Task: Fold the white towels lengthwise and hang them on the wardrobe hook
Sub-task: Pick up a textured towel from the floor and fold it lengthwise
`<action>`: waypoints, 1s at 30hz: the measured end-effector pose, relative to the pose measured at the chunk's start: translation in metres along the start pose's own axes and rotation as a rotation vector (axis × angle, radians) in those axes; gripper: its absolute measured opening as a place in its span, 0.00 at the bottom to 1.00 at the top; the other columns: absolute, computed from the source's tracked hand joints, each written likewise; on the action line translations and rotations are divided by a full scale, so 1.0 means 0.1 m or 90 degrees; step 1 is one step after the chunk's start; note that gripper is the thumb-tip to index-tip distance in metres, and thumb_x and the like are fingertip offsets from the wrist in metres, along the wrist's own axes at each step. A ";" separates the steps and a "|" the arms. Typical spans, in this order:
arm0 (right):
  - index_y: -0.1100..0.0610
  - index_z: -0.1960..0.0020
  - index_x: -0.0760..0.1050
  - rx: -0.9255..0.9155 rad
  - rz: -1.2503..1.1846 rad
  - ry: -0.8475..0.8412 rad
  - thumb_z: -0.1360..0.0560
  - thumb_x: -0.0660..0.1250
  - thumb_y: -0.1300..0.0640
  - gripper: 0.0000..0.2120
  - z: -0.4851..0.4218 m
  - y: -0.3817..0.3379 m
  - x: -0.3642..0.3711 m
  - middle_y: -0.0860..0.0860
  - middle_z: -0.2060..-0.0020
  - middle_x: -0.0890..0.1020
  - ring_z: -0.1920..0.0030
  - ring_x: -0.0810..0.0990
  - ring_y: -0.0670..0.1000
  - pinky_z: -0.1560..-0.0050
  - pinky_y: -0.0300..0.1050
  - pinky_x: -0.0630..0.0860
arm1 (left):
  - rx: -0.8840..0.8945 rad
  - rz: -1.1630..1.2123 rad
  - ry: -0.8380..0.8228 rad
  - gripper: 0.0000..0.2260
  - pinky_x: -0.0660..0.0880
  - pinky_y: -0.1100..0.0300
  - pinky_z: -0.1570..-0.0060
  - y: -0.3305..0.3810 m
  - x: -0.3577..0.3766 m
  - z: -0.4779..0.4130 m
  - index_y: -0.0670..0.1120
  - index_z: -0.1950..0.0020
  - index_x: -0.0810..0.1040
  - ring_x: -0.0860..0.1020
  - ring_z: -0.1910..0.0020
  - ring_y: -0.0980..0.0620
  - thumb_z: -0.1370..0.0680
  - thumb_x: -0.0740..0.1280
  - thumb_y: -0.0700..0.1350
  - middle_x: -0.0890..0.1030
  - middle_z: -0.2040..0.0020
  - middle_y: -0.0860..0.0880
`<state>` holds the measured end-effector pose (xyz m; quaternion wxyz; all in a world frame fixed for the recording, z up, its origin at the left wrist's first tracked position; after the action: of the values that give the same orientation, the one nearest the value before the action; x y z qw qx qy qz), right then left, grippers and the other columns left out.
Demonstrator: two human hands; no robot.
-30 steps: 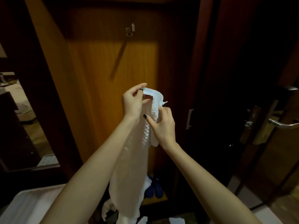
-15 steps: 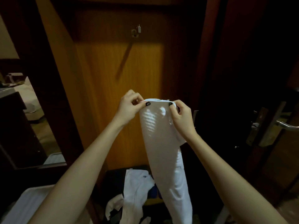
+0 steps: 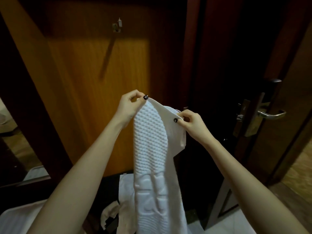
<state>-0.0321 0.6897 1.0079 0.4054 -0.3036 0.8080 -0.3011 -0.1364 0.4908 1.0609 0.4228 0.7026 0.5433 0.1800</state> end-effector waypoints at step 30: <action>0.55 0.61 0.78 -0.130 0.032 0.012 0.27 0.73 0.56 0.06 -0.37 -0.21 0.10 0.45 0.65 0.80 0.68 0.78 0.40 0.72 0.30 0.70 | -0.104 -0.184 -0.006 0.03 0.75 0.69 0.67 -0.32 -1.15 0.31 0.35 0.57 0.75 0.76 0.67 0.62 0.23 0.66 0.34 0.75 0.63 0.44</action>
<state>-0.0632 0.6777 1.0366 0.3719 -0.3199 0.8457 -0.2099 -0.1733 0.3750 1.0411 0.5025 0.5813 0.6204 0.1572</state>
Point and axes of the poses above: each hand's wrist, its own z-axis away from the middle knuckle, its own x-axis out of the palm, y = z × x, the point moved 8 cm from there along -z, towards the middle knuckle
